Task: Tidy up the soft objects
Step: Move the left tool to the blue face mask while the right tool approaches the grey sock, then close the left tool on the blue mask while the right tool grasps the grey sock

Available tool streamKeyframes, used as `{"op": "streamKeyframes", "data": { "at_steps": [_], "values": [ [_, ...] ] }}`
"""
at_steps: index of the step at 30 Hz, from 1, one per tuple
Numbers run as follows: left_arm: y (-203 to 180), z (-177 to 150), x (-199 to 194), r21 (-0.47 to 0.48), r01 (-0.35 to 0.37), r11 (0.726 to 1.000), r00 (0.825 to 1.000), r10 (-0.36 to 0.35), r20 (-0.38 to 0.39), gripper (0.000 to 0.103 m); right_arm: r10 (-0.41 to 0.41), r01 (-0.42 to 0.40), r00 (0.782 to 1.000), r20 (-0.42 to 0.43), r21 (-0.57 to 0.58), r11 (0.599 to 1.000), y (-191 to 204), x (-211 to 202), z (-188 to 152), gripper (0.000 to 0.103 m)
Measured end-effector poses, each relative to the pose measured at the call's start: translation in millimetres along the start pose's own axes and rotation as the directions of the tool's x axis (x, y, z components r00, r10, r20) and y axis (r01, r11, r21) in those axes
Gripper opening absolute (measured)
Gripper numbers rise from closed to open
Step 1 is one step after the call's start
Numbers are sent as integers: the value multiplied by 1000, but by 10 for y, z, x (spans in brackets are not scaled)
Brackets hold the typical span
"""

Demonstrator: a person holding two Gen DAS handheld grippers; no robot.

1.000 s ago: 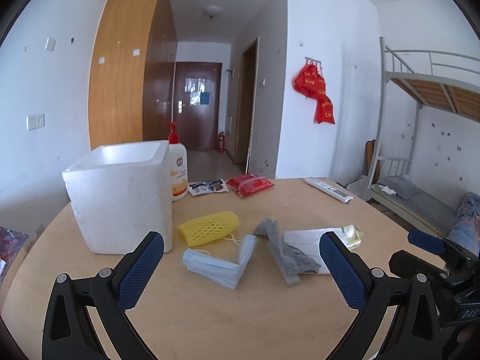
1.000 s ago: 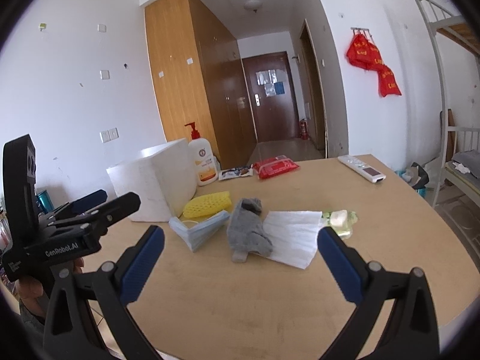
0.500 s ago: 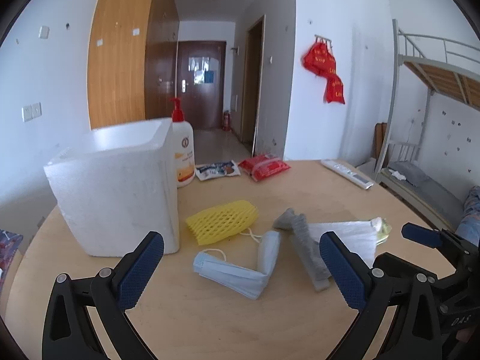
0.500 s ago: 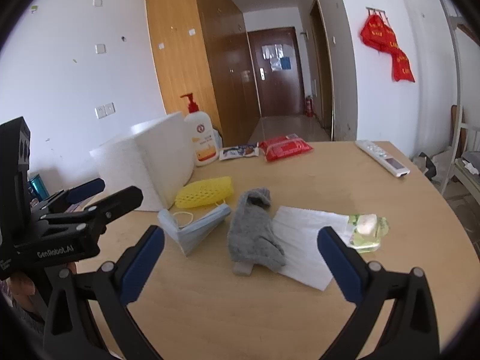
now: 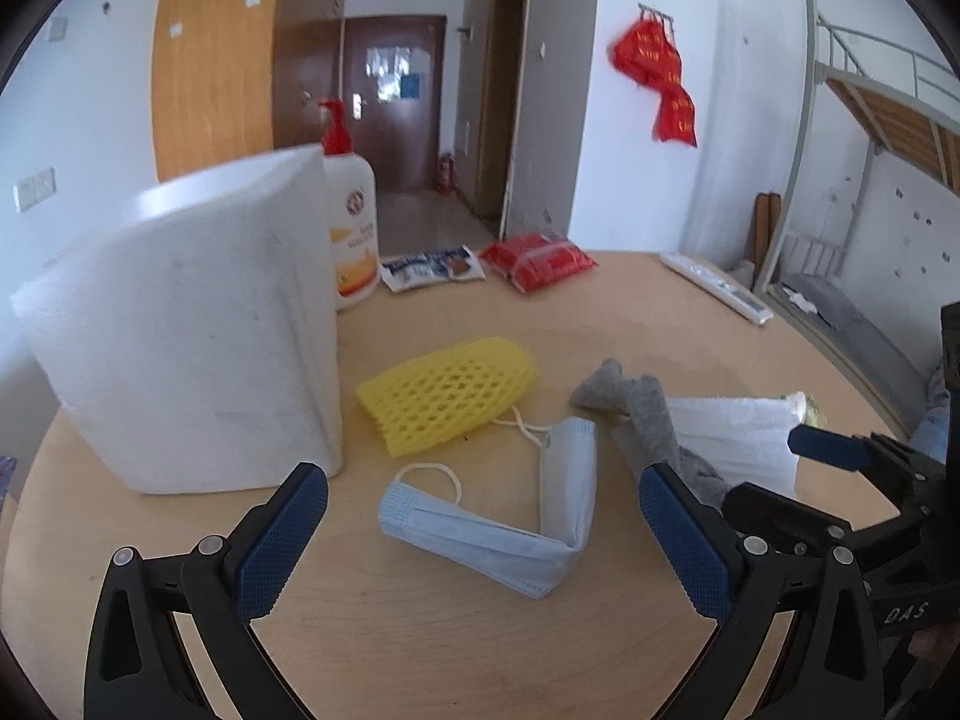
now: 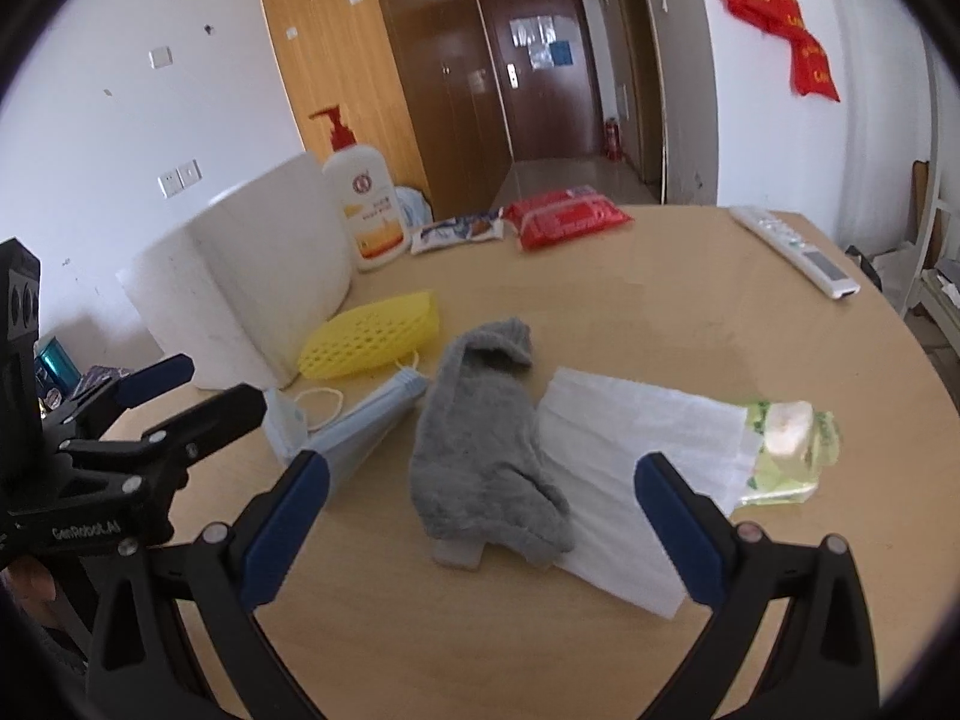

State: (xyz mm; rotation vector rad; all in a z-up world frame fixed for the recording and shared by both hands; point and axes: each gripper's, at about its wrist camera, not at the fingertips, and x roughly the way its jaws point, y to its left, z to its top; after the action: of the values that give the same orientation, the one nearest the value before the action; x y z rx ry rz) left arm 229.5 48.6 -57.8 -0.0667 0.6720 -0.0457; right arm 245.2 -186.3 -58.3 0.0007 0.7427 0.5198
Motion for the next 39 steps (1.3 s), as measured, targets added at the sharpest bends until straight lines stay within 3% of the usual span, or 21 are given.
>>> {"op": "streamKeyframes", "data": {
  "at_steps": [8,13,17,19,21,27,32,36,39],
  "values": [
    [84,4,274,-37,43,998,993,-47,-108,101,-13,11,998,-54,-25,1000,-8,184,96,103],
    [72,-53,444,-47,77,996,979,-85,-187,89,-13,8,996,-87,-58,998,-7,279,93,102],
    [36,-56,480,-35,74,997,977,-80,-199,85,1,-8,995,-98,-64,998,-51,306,102,95],
    [46,-59,487,-36,74,997,977,-80,-198,81,9,-15,995,-104,-59,998,-76,324,107,87],
    [49,-61,494,-36,75,997,976,-81,-201,74,28,-35,992,-121,-57,998,-98,365,104,83],
    [6,-75,598,-20,75,997,968,-78,-240,53,36,-47,990,-139,-76,996,-67,401,100,82],
    [61,-52,568,-62,104,993,967,-116,-227,53,34,-46,989,-141,-78,996,-67,403,114,82],
    [117,-27,646,-110,75,991,965,-100,-244,53,35,-45,991,-127,-78,996,-67,378,118,82],
    [154,-21,690,-136,62,989,964,-95,-250,39,36,-46,992,-123,-81,996,-64,369,125,82]
  ]
}}
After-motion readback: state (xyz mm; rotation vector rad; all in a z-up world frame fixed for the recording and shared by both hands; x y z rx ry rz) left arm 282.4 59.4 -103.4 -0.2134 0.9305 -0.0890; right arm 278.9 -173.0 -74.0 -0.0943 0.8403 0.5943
